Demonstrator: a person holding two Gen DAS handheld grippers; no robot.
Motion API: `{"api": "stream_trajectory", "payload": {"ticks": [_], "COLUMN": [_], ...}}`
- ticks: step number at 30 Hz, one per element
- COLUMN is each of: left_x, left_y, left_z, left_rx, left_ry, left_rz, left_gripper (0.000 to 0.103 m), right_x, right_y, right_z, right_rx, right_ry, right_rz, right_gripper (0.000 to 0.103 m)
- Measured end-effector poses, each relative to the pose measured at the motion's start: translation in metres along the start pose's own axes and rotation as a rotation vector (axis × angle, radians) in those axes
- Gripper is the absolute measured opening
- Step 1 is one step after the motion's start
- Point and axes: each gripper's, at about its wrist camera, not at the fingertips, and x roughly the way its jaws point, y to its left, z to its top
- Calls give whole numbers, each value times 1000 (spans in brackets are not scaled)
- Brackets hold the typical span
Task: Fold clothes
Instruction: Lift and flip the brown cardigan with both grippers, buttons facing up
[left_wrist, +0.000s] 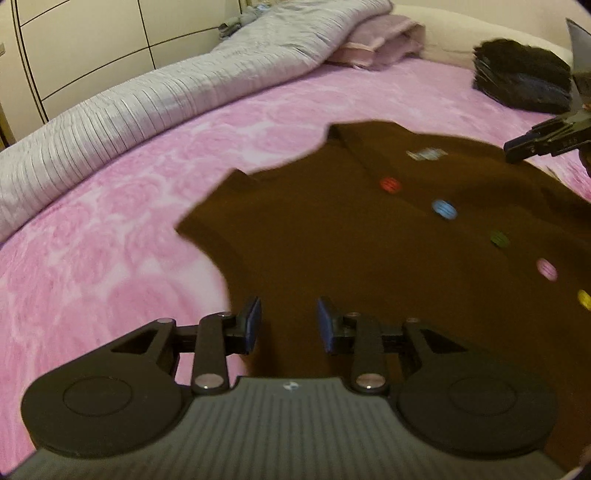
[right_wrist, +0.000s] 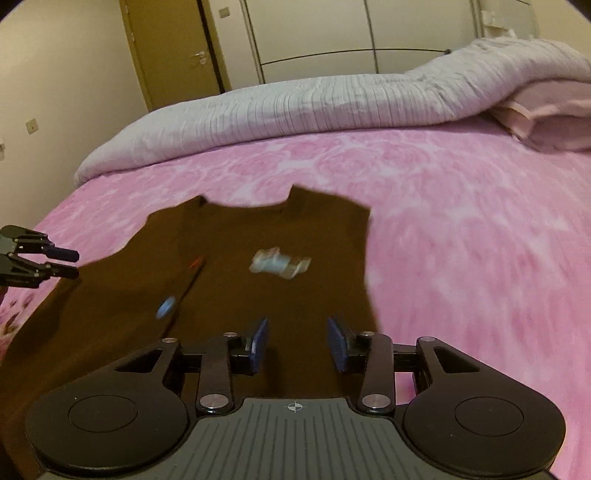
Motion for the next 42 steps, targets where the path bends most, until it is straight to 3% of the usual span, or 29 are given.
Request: {"api": "stream_trajectory", "payload": {"ticks": [3,6,10,14,18,21,23,24,26,28,32,35,40,42], "left_x": [-16,-35,-61,-72,-69,-62,-57,-54,-49,-48,-66,-80,-92,-94], "left_y": [-29,-47,-57,-82,-134,-188,-219,-234,-252,-255,-233,-218,-200,-198], "left_z": [-18,-33,-46,-30,2,10,1,-5,-25,-43,-69,-91,-120,-117], "left_rx": [-1,16,-46,-1,163,367,523,601,744,810,726,695,653,600], "left_ry": [24,36,20,-9,-57,-66,-55,-49,-30,-10,21,64,96,91], "left_rz": [-19,15,15,-3,-129,-224,-228,-218,-126,-39,28,109,230,257], "left_gripper": [29,31,33,33,41,48,48,48,48,48,48,48,50,42], "right_x": [-12,-38,-75,-77,-70,-75,-82,-87,-97,-100,-89,-67,-50,-46], "right_y": [17,28,4,-20,-20,-16,-12,-4,13,47,117,154,186,189], "right_z": [-37,-56,-64,-66,-70,-77,-82,-84,-87,-92,-113,-135,-150,-152], "right_rx": [67,63,237,356,372,380,394,340,233,-5,-444,-744,-976,-1042], "right_ry": [76,53,-50,-73,-51,-57,-61,-62,-62,-38,31,73,42,37], "right_rz": [68,52,6,-64,-31,-34,-32,-3,54,97,99,31,-17,-48], "right_gripper": [41,42,43,43,43,43,43,44,45,51,54,54,54,54]}}
